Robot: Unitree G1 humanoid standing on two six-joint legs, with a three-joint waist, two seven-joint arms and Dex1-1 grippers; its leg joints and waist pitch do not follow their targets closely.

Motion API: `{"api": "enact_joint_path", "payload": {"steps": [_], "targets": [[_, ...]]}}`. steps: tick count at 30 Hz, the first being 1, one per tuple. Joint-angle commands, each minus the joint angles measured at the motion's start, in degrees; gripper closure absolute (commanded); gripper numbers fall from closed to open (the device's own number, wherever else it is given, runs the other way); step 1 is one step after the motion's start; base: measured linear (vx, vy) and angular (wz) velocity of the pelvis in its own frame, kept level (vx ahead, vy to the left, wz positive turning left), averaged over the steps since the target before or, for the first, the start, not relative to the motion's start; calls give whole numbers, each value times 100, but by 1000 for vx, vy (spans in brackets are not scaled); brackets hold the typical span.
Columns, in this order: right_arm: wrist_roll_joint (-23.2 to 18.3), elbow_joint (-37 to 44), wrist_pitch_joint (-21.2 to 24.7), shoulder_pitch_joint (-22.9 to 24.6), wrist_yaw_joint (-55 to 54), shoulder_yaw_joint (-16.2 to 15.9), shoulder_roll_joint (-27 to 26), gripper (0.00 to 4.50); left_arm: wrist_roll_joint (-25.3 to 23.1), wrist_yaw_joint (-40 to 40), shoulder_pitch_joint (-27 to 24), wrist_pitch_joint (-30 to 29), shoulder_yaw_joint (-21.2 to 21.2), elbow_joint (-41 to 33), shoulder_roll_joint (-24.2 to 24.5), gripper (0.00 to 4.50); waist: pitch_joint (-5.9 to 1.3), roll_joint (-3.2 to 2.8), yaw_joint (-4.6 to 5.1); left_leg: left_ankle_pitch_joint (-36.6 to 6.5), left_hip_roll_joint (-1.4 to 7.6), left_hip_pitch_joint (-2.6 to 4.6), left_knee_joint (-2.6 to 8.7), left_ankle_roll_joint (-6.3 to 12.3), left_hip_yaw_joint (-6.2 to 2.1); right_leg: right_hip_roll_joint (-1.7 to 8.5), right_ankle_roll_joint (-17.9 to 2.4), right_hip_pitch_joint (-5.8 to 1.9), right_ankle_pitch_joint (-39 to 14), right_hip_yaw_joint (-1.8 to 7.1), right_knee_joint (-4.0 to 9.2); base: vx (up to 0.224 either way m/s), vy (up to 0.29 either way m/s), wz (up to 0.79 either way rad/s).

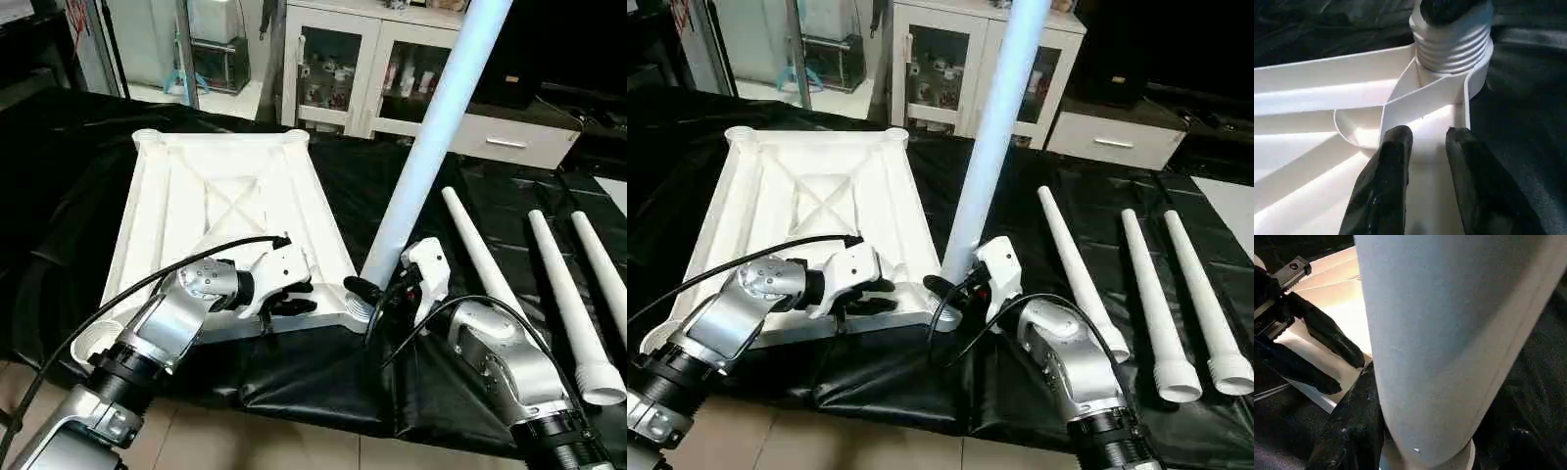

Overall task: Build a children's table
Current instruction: Insert table leg to table base

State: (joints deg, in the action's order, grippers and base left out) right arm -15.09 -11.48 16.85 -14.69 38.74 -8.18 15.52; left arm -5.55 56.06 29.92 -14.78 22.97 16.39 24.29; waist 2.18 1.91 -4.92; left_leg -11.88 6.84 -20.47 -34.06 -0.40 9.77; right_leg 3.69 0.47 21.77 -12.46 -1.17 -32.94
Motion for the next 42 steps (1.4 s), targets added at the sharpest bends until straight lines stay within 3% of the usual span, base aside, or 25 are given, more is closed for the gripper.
{"api": "enact_joint_path", "payload": {"steps": [1,3,6,10,12,17,18,23,31,42], "targets": [[329,-766,396,397,-73,-206,95,262,-20,22,149,57,51,62,-59,273,-91,-136,31,-4136,626,230,715,-666,-429,587,-434,170,-3226,248,549,0,0,0],[323,-774,389,396,-73,-201,100,262,139,124,190,-135,46,32,-183,267,-89,-160,26,-4214,626,243,720,-683,-432,577,-421,179,-3254,242,556,0,0,0],[320,-778,383,397,-74,-193,103,262,222,205,209,-226,55,-9,-233,245,-81,-142,35,-4285,630,225,731,-682,-435,575,-419,169,-3278,233,563,0,0,0],[319,-774,379,405,-83,-171,114,262,285,193,241,-313,-6,37,-324,213,-66,-162,35,-4319,625,239,727,-654,-442,581,-378,188,-3461,238,589,0,0,0],[316,-738,391,433,-85,-171,121,262,259,251,259,-352,18,111,-313,189,-65,-180,34,-4353,625,243,733,-663,-442,574,-374,193,-3464,236,589,0,0,0],[319,-716,395,459,-90,-166,136,262,102,542,165,-478,277,93,-153,183,-63,-190,46,-4450,626,253,757,-680,-446,562,-317,197,-3536,231,604,0,0,0],[319,-714,397,461,-91,-165,137,262,99,545,144,-497,290,82,-154,211,-66,-196,47,-4433,628,251,762,-682,-449,565,-323,190,-3502,232,601,0,0,0],[313,-700,404,469,-89,-161,144,262,89,383,122,-577,293,164,-258,239,-77,-195,42,-4293,639,245,798,-692,-418,556,-416,166,-3096,231,605,0,0,0],[320,-714,394,457,-85,-174,133,262,67,150,161,-698,216,267,-412,302,-70,-159,38,-4193,642,243,786,-641,-414,570,-389,168,-3242,240,627,0,0,0],[326,-743,381,419,-86,-175,125,262,-89,345,29,-827,439,137,-112,389,-53,-187,41,-4379,639,251,803,-668,-432,570,-328,186,-3444,231,647,0,0,0]]}}
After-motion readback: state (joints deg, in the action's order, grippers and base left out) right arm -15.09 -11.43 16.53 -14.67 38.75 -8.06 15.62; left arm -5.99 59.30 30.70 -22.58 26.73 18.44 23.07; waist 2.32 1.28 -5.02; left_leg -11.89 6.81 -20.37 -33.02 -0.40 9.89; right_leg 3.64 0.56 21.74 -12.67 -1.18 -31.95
